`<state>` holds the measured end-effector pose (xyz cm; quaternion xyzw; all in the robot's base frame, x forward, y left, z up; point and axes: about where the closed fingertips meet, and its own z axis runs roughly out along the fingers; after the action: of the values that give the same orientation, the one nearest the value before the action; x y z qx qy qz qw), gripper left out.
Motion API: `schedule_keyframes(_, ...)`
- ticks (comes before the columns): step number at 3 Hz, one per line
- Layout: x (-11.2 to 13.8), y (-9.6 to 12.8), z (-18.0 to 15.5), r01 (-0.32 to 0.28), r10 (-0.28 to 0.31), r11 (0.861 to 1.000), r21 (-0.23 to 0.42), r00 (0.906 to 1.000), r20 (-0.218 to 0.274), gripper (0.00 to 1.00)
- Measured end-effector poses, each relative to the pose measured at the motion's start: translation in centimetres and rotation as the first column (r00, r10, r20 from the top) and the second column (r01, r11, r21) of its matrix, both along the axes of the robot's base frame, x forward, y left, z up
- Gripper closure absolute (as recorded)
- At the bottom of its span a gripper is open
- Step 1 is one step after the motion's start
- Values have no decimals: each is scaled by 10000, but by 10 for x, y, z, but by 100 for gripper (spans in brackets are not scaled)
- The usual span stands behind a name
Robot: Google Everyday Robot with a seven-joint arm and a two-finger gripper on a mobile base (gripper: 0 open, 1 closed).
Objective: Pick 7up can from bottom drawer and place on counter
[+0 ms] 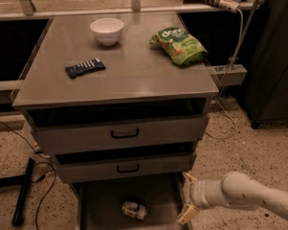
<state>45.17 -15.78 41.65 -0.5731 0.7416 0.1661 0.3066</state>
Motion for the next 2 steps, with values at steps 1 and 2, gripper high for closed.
schedule_keyframes(1,49,27,-68,-698,643,9930,956,9961,599,0)
schedule_keyframes(2,49,27,-68,-699,644,9930,957,9961,598,0)
